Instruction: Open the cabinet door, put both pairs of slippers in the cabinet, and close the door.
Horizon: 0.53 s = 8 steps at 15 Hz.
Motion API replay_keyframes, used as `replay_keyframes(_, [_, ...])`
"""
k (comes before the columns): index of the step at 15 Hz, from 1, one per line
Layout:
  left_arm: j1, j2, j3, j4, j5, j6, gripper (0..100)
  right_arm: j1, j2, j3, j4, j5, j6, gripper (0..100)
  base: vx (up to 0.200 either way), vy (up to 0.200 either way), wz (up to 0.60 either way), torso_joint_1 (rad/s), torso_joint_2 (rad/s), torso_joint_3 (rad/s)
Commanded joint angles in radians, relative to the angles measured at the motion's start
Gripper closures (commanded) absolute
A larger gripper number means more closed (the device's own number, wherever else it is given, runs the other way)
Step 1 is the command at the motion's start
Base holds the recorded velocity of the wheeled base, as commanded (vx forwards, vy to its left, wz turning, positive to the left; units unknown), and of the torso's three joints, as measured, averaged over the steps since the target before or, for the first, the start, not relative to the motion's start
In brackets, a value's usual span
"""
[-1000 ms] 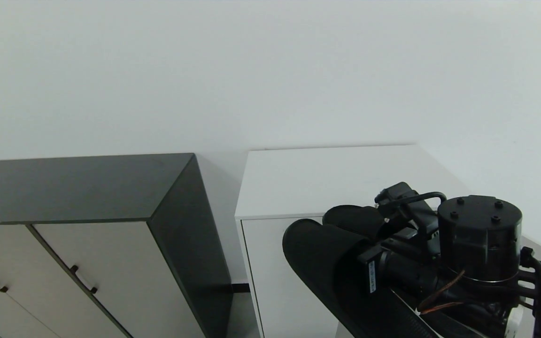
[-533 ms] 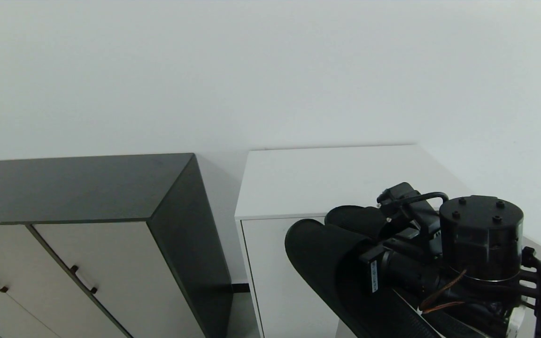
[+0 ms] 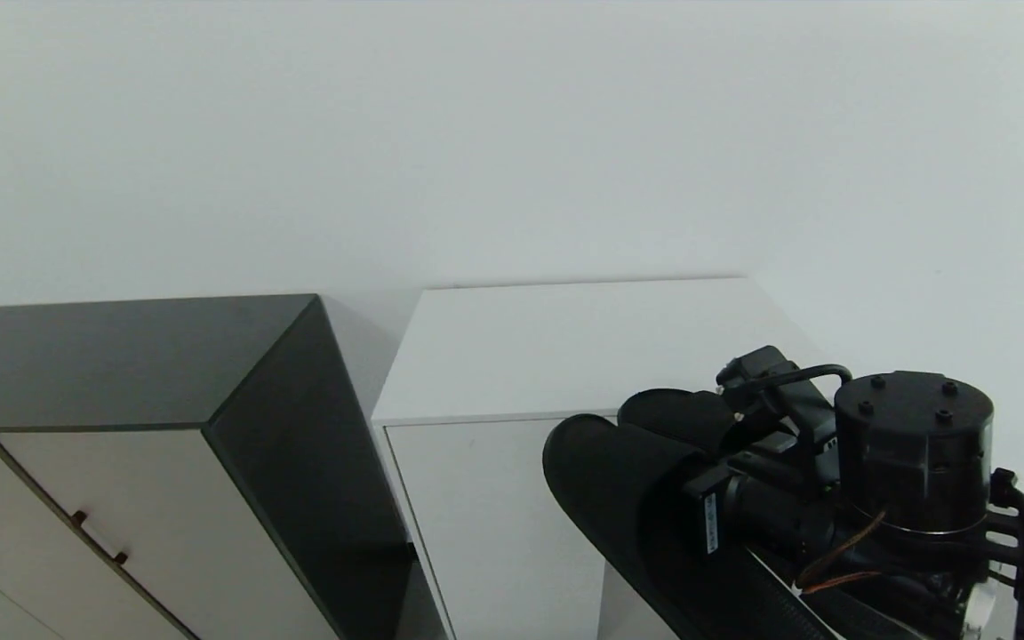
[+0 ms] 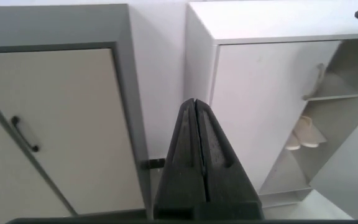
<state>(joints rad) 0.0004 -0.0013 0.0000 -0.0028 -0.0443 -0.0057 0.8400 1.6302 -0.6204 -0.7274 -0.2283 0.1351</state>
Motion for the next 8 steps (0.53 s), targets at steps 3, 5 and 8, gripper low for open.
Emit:
replay_keyframes(3, [0.001,0.001,0.0,0.0,0.0,0.0,100,-0.001,0.007,0.031,-0.072,0.004,-0.002,100,0.0,-0.2,0.0,0.002,0.0,0.002])
replay_keyframes(5, [0.0,0.001,0.0,0.0,0.0,0.0,100,-0.006,0.003,0.056,-0.106,0.012,-0.012,100,0.0,-0.2,0.0,0.005,0.0,0.007])
replay_keyframes(8, [0.001,0.001,0.0,0.0,0.0,0.0,100,-0.018,0.002,0.07,-0.119,0.047,-0.042,100,0.0,-0.133,0.0,0.002,0.0,0.002])
